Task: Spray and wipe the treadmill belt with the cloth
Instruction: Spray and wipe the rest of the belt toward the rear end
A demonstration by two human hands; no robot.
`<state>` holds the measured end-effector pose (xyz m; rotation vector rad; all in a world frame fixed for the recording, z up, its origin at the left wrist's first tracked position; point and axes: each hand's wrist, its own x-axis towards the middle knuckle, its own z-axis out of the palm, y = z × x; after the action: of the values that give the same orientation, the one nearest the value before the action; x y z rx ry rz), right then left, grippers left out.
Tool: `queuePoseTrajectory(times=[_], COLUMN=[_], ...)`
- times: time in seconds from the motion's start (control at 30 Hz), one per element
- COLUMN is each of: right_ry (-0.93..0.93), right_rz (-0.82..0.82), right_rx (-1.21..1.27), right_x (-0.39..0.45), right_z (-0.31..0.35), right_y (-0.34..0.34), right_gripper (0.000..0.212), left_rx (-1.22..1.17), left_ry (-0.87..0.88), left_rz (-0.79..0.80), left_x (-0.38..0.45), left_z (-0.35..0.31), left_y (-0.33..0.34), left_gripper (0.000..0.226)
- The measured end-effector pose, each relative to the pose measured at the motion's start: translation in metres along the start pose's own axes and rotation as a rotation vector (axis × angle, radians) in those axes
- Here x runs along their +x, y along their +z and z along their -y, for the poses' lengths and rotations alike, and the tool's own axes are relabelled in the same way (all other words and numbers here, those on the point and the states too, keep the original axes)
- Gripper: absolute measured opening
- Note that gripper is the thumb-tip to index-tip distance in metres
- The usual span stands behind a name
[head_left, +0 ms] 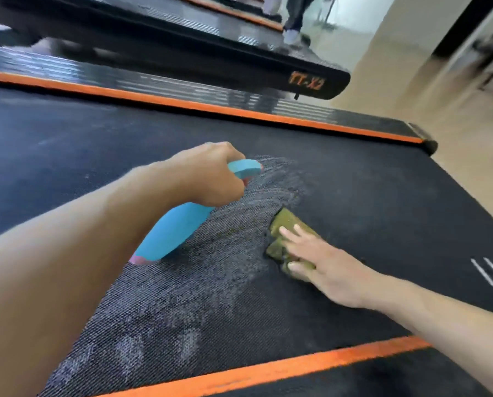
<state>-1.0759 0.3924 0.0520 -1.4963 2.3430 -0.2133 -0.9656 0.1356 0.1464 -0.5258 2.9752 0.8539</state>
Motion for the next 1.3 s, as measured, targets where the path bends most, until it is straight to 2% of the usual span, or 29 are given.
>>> queuePoseTrajectory(times=[0.07,0.1,0.2,0.27,0.4,0.47,0.53,0.63,0.67,0.73,0.77,0.87,0.93,1.0,1.17,1.3], right_ry=[-0.255,-0.324,-0.275,-0.069,0.544,0.659,0.578,0.192,0.087,0.015,0.060,0.425,0.588,0.604,0.434,0.379], right_rz=[0.130,0.164,0.123,0.019,-0.184,-0.248,-0.301,-0.220,-0.179,-0.149,-0.155,-0.242,-0.276,-0.277,-0.301,-0.279], right_rx=[-0.051,-0.060,-0.019,0.069,0.158,0.103,0.065,0.030,0.006,-0.033,-0.031,0.077,0.080,0.033,-0.004,0.023], right_x=[-0.025,-0.033,-0.036,-0.030,-0.019,-0.006,0.004,0.002,0.000,0.003,0.009,0.029,0.049,0.072,0.085,0.081], right_z=[0.025,0.026,-0.015,-0.063,-0.142,-0.135,-0.096,-0.035,-0.031,-0.056,-0.077,-0.162,-0.201,-0.213,-0.208,-0.214], right_y=[0.014,0.016,0.006,-0.005,-0.033,-0.029,-0.016,0.001,0.000,-0.012,-0.018,-0.048,-0.059,-0.061,-0.056,-0.059], right_gripper=[0.049,0.049,0.049,0.049,0.050,0.051,0.049,0.047,0.048,0.049,0.049,0.049,0.051,0.052,0.053,0.054], left_rx=[0.016,0.015,0.013,0.018,0.029,0.053,0.034,-0.076,-0.116,-0.167,-0.171,-0.123,-0.087,-0.061,-0.164,-0.095], left_ry=[0.023,0.038,0.057,0.058,0.005,-0.016,-0.028,-0.023,-0.019,-0.026,-0.038,-0.093,-0.138,-0.178,-0.249,-0.241], left_rz=[0.027,0.037,0.059,0.073,0.036,0.005,-0.022,-0.105,-0.134,-0.163,-0.166,-0.143,-0.138,-0.150,-0.293,-0.253], left_x=[0.010,0.015,0.024,0.028,0.034,0.038,0.043,0.057,0.061,0.069,0.072,0.084,0.092,0.102,0.136,0.147], left_z=[-0.017,-0.026,-0.042,-0.046,-0.050,-0.054,-0.060,-0.074,-0.078,-0.087,-0.089,-0.095,-0.095,-0.095,-0.109,-0.123], left_y=[0.015,0.021,0.035,0.042,0.053,0.058,0.061,0.062,0.062,0.065,0.067,0.075,0.080,0.081,0.074,0.083], left_gripper=[0.008,0.007,0.003,0.004,0.017,0.017,0.015,0.010,0.012,0.018,0.021,0.018,0.013,0.013,0.013,0.019])
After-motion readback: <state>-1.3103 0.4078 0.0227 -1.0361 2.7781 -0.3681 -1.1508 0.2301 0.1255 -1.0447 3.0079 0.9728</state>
